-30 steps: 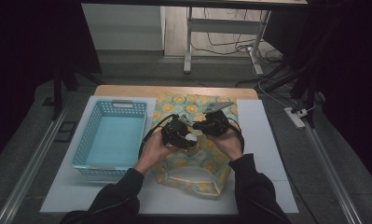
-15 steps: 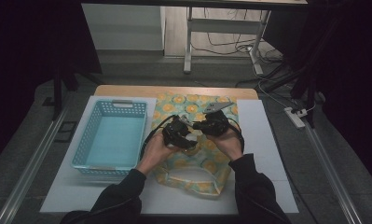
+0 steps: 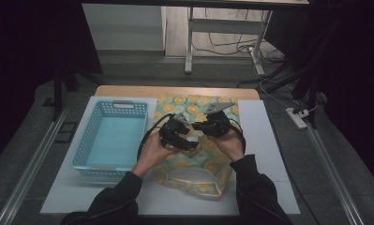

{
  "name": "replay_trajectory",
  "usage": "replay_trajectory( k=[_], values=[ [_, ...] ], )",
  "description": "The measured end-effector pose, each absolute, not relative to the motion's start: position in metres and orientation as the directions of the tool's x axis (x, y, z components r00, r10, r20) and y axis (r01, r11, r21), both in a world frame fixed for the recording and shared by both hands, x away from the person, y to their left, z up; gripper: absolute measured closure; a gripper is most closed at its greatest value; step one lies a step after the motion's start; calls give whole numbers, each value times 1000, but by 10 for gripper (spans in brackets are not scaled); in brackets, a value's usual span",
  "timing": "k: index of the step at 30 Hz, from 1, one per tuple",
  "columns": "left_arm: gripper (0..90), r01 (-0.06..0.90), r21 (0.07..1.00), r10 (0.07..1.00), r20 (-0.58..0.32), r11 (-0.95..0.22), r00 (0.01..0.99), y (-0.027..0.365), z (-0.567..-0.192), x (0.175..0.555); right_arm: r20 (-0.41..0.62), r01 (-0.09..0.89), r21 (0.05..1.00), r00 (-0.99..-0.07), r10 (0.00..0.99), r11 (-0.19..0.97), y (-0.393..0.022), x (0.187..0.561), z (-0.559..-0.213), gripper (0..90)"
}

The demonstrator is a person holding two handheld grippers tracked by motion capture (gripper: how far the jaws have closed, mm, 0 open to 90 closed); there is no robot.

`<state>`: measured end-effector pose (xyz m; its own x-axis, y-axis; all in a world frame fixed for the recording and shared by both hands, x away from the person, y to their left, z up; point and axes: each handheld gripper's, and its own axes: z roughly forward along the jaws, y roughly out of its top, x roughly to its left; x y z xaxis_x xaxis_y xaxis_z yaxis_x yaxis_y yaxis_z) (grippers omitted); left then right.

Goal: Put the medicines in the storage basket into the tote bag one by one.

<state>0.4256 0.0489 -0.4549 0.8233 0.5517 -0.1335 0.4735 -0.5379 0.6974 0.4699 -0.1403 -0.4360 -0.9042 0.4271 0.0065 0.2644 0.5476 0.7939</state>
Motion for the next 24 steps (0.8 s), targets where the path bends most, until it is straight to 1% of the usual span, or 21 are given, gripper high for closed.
replay_trajectory(
  k=[6, 15, 19, 24],
  values=[
    [198, 475, 705, 548, -145, -527, 824, 57, -452, 418, 6, 265, 792, -904, 426, 551, -140, 470, -436, 899],
    [130, 489, 714, 561, -162, -502, 812, 68, -453, 406, 3, 259, 790, -908, 419, 555, -138, 469, -437, 899],
    [81, 493, 727, 564, -176, -478, 807, 75, -455, 403, 4, 261, 789, -908, 420, 556, -138, 468, -437, 899],
    [40, 490, 743, 543, -204, -456, 815, 80, -456, 398, 4, 261, 788, -908, 419, 557, -137, 468, -437, 899]
  ],
)
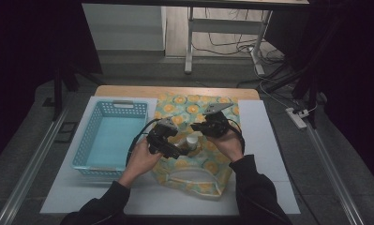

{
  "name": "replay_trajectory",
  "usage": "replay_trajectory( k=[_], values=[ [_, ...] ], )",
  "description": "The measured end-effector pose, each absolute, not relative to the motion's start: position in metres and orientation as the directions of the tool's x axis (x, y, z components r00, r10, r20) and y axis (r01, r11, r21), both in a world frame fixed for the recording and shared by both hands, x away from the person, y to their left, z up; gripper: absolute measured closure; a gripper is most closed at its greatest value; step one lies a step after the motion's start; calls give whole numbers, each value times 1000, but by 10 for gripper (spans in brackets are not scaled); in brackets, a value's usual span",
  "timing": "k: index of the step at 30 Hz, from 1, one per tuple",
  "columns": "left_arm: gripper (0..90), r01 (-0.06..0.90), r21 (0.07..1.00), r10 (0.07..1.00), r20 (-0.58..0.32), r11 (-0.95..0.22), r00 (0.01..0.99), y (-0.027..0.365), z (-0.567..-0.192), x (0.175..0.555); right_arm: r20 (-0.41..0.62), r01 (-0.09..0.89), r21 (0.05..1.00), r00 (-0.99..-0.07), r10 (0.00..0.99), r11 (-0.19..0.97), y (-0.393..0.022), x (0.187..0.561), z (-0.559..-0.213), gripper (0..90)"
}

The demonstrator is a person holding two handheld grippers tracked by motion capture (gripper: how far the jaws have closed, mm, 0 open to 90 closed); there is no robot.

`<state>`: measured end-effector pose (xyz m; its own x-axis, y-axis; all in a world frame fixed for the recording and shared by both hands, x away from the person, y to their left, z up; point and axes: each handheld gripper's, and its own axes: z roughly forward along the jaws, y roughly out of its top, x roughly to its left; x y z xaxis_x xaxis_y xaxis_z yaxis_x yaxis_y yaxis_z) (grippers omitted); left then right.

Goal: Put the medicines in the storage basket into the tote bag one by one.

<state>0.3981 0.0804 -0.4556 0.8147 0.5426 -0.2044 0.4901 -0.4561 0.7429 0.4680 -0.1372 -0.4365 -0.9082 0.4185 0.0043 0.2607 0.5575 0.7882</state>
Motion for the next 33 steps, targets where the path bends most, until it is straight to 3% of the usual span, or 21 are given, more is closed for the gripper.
replay_trajectory(
  k=[11, 25, 33],
  values=[
    [31, 475, 758, 509, -221, -447, 832, 86, -464, 382, 1, 256, 792, -908, 418, 554, -137, 467, -435, 899],
    [10, 439, 750, 534, -137, -495, 835, 80, -473, 360, -4, 245, 793, -913, 407, 558, -136, 465, -434, 899],
    [15, 471, 723, 537, -164, -505, 827, 79, -484, 358, -1, 245, 791, -916, 402, 560, -134, 463, -434, 899]
  ],
)
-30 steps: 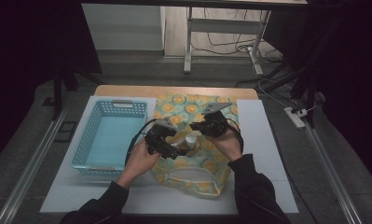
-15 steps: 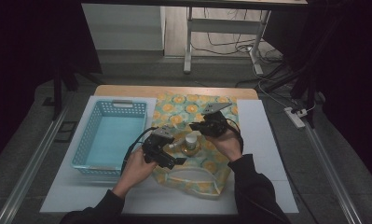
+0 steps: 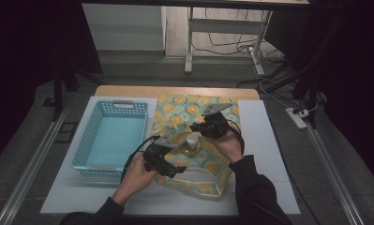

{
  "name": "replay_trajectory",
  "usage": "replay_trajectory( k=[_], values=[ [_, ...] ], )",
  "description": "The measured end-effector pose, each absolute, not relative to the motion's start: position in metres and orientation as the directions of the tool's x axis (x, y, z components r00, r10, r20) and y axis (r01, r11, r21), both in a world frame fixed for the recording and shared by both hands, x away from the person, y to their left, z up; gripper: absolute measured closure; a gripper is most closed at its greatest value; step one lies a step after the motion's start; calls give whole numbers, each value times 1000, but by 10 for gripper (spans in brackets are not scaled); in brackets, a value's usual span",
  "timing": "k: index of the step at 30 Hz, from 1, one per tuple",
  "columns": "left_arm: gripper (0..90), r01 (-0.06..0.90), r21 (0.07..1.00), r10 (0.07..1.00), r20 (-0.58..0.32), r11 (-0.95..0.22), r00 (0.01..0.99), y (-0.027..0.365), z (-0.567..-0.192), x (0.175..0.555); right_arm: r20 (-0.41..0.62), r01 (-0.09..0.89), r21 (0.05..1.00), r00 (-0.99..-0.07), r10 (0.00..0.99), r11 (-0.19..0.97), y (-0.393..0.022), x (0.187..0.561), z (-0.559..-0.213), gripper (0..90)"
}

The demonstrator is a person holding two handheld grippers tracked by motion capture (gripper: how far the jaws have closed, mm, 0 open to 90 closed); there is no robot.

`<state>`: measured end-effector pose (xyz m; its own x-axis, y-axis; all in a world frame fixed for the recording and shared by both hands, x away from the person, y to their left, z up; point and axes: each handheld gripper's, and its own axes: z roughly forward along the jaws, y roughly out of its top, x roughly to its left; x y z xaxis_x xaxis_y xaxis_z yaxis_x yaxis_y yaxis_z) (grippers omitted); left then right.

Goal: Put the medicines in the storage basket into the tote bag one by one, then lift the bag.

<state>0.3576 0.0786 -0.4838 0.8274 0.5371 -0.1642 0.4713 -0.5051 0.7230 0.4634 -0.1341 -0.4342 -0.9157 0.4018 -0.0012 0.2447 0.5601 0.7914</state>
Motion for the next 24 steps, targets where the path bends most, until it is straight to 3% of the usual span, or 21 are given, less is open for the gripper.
replay_trajectory(
  k=[15, 24],
  values=[
    [19, 504, 690, 538, -193, -520, 820, 61, -509, 360, -1, 243, 788, -918, 396, 566, -131, 461, -435, 899],
    [19, 494, 644, 530, -158, -585, 833, 49, -532, 366, 1, 245, 786, -919, 395, 567, -131, 461, -436, 899]
  ],
)
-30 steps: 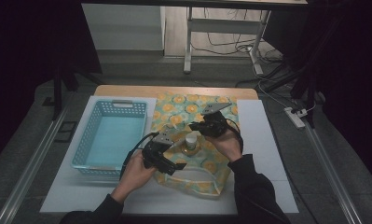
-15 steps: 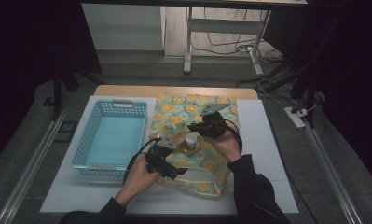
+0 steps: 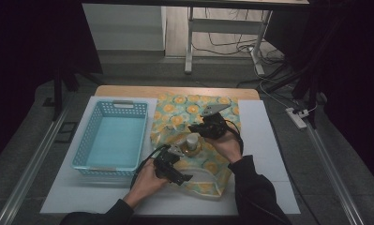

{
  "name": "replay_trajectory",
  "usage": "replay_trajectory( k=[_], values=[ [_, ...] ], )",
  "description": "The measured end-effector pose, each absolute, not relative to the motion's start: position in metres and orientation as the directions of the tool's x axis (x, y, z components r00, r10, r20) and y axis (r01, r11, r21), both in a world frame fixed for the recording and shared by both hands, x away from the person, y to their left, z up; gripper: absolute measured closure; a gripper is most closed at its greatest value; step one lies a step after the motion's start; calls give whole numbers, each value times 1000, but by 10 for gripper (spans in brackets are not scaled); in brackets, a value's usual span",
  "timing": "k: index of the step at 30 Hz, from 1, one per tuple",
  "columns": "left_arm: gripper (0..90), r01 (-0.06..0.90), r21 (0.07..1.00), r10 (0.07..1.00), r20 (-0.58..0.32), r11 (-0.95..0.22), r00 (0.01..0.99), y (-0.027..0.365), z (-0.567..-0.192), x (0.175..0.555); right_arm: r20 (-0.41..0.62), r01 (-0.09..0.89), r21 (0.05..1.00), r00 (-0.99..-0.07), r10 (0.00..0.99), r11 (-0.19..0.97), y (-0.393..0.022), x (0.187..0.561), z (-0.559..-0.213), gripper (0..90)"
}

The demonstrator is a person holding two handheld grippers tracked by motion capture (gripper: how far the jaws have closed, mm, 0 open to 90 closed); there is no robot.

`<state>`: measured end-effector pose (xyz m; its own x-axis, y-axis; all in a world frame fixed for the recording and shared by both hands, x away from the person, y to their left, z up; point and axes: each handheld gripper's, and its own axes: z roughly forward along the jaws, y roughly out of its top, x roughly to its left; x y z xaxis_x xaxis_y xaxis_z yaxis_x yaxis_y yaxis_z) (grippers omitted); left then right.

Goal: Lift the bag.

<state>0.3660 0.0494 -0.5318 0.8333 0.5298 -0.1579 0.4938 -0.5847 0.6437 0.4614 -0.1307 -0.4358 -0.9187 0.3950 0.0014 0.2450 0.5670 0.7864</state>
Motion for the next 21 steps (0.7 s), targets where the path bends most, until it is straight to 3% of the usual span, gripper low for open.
replay_trajectory(
  k=[8, 11, 14, 21],
  values=[
    [34, 473, 629, 539, -100, -617, 836, 48, -537, 369, 1, 246, 784, -919, 395, 570, -130, 462, -437, 899],
    [117, 440, 616, 534, -35, -654, 845, 48, -536, 367, 1, 246, 784, -919, 394, 570, -130, 462, -437, 899],
    [167, 446, 620, 541, -42, -646, 840, 49, -535, 367, 1, 247, 783, -919, 395, 571, -130, 462, -437, 899],
    [381, 459, 622, 557, -45, -634, 829, 52, -532, 368, 1, 245, 782, -920, 391, 574, -128, 461, -439, 899]
  ],
)
